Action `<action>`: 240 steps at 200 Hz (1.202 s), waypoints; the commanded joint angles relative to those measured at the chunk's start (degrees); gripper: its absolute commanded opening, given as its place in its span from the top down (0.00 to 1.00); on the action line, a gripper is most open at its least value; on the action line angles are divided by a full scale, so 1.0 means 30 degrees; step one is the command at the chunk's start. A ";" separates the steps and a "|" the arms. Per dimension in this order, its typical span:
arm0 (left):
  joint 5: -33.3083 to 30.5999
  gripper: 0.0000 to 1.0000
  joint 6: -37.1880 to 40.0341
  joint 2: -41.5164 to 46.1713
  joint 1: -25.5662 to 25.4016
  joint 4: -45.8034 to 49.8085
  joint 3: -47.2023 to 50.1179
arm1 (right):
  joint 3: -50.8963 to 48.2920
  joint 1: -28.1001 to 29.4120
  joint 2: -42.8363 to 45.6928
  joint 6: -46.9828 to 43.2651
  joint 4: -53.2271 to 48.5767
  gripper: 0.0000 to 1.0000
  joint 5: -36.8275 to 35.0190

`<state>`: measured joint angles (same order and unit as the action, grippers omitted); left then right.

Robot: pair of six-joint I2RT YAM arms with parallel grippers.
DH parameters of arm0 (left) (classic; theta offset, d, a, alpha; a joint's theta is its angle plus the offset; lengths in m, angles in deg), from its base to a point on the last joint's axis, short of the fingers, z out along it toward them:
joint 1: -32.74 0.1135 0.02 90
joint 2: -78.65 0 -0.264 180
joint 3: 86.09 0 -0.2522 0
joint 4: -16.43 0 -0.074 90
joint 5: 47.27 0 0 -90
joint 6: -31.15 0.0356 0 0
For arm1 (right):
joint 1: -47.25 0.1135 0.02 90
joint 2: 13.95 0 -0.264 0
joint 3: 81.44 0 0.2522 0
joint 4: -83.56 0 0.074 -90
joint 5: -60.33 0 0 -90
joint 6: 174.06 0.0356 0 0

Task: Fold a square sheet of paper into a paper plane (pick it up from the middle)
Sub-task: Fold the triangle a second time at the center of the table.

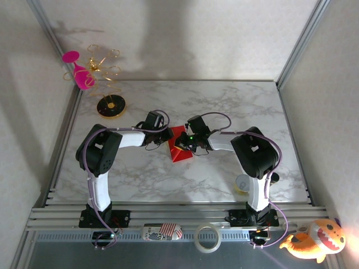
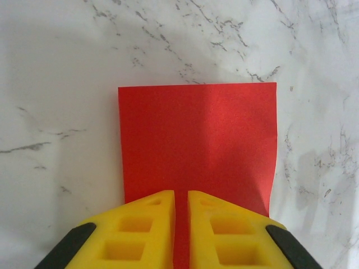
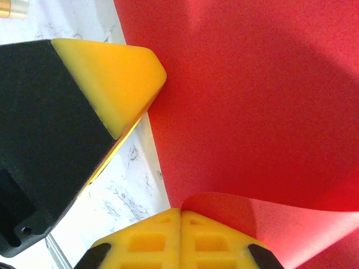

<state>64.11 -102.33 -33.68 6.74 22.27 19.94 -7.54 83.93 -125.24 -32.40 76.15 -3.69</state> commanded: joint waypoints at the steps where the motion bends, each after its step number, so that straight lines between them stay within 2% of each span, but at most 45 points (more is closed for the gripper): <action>1: -0.0156 0.85 0.0110 -0.0278 0.0110 0.0898 0.0557 | 0.0486 0.0193 -0.0346 -0.0387 -0.0328 1.00 -0.0155; 240: -0.0185 0.85 0.0066 -0.0135 0.0090 0.1000 0.0674 | 0.0860 0.0222 -0.1161 -0.0843 -0.0265 1.00 0.0485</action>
<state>64.11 -102.33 -33.59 6.74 21.79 20.27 -6.60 84.04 -127.12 -33.91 75.58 -3.19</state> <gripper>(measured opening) 0.150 0.063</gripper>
